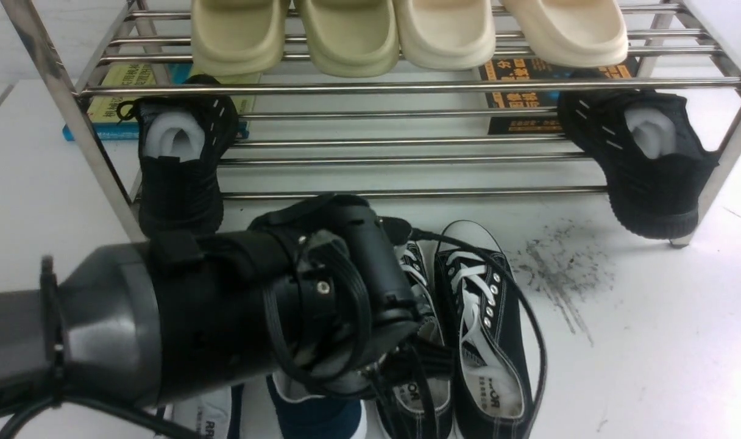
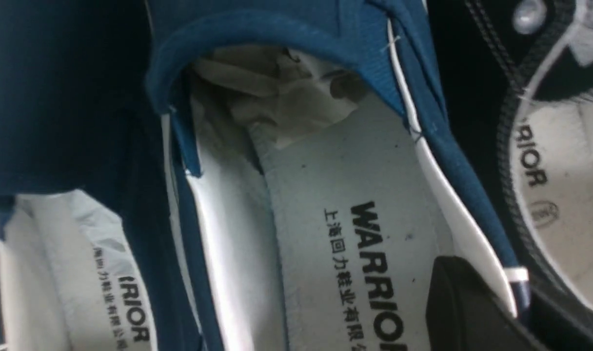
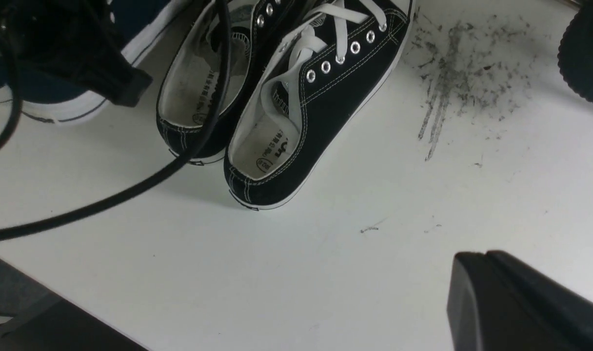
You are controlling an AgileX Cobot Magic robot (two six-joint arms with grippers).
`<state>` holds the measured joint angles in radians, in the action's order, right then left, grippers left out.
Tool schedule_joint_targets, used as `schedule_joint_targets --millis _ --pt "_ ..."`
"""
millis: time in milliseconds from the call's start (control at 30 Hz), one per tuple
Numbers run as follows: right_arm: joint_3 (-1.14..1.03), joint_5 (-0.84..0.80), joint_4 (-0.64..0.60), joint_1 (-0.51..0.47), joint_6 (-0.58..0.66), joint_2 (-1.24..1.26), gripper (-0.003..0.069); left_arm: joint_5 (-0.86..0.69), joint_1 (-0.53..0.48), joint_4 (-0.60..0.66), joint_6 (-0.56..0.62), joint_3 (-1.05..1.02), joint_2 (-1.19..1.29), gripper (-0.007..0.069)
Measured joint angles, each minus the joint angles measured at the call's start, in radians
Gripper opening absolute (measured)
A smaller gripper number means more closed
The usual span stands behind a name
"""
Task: Take the shoes off the shelf with your hand on the white table.
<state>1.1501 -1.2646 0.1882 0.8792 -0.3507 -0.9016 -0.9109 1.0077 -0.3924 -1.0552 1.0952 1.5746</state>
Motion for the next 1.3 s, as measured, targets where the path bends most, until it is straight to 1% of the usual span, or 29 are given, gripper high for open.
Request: schedule_joint_targets --millis 67,167,300,567,667,700,767,800,833,867,1000,1200,1267,1300 --pt "0.0 0.0 -0.013 0.0 0.0 0.0 0.0001 0.038 -0.047 0.008 0.0 -0.043 -0.003 0.0041" --pt "0.0 0.0 -0.017 0.0 0.0 0.0 0.0002 0.091 -0.082 0.016 0.005 -0.093 -0.008 0.0041" --pt "0.0 0.0 -0.022 0.0 0.0 0.0 0.0003 0.169 -0.091 0.014 0.009 -0.126 -0.006 0.0043" --pt "0.0 0.0 -0.024 0.0 0.0 0.006 0.0004 0.18 -0.095 0.026 0.008 -0.13 -0.005 0.0063" --pt "0.0 0.0 -0.024 0.0 0.0 0.029 0.0004 0.159 -0.095 0.037 0.008 -0.13 -0.005 0.0109" --pt "0.0 0.0 -0.024 0.0 0.0 0.056 0.0004 0.137 -0.095 0.044 0.008 -0.13 -0.005 0.016" --pt "0.0 0.0 -0.024 0.0 0.0 0.077 0.0006 0.126 -0.095 0.048 0.008 -0.13 -0.005 0.0201" --pt "0.0 0.0 -0.017 0.0 0.001 0.115 0.0006 0.117 -0.095 0.052 0.008 -0.13 -0.007 0.026" --pt "0.0 0.0 -0.015 0.0 0.001 0.115 0.0006 0.116 -0.095 0.052 0.008 -0.13 -0.008 0.0274" --pt "0.0 0.0 -0.002 0.0 0.001 0.148 0.0006 0.106 -0.095 0.061 0.008 -0.124 -0.013 0.032" --pt "0.0 0.0 0.035 0.0 0.001 0.257 0.0006 0.08 -0.095 0.066 0.008 -0.079 -0.053 0.0393" --pt "-0.017 0.0 0.049 0.0 0.001 0.395 0.0008 0.054 -0.095 0.056 0.008 -0.01 -0.121 0.0395" --pt "-0.063 0.028 0.051 0.0 0.001 0.452 0.001 0.044 -0.095 0.045 0.008 0.008 -0.142 0.0379" --pt "-0.142 0.108 0.054 0.0 0.001 0.505 0.001 0.036 -0.095 0.035 0.009 0.016 -0.161 0.0352"
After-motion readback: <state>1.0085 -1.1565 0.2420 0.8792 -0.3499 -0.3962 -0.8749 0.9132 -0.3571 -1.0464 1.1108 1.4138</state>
